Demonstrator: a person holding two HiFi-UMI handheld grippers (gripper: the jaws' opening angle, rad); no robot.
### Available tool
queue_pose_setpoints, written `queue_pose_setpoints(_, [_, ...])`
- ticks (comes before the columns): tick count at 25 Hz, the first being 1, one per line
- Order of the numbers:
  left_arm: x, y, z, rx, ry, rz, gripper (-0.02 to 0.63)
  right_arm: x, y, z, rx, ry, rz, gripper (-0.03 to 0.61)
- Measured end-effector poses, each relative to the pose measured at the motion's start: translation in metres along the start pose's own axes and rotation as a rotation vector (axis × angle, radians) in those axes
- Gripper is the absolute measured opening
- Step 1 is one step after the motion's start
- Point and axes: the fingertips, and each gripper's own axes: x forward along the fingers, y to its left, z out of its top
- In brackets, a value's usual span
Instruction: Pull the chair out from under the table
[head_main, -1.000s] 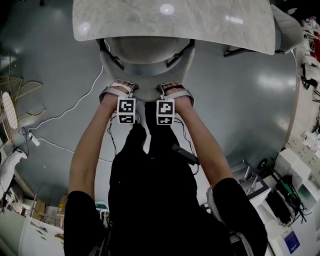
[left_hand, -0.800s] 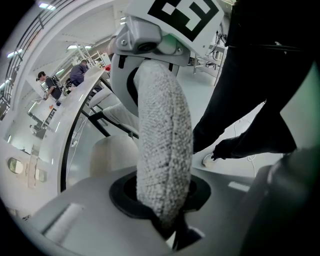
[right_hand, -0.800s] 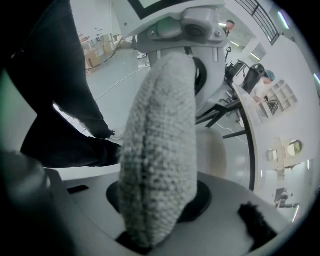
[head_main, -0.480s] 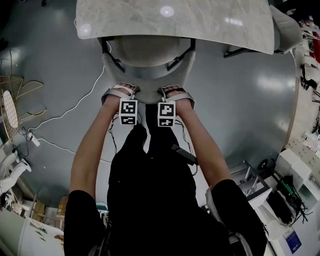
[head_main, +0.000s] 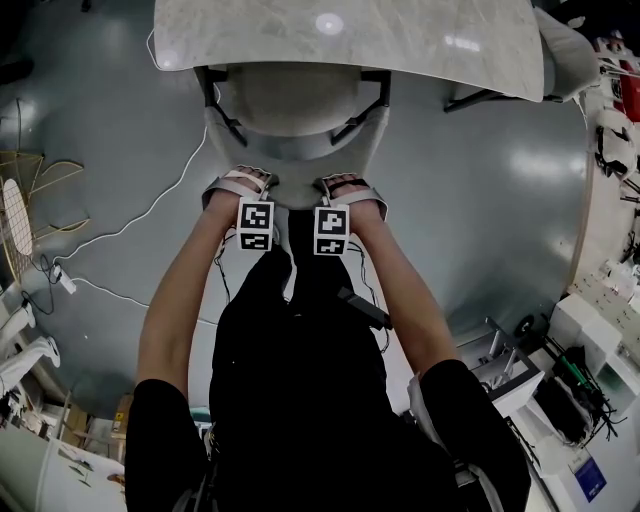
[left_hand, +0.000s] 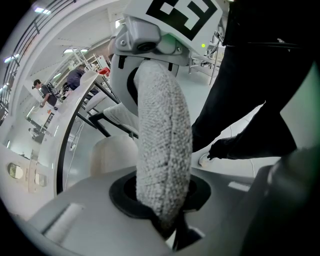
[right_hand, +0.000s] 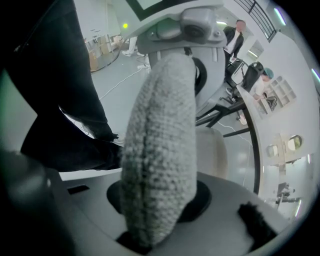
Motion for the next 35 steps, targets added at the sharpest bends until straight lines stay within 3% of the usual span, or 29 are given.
queue_pose_setpoints(35, [-0.009,-0.064,0.013,0.051,-0.015,-0.02,0.078,-0.01,0.065,0.026,0.061,0.01,-0.006,0.1])
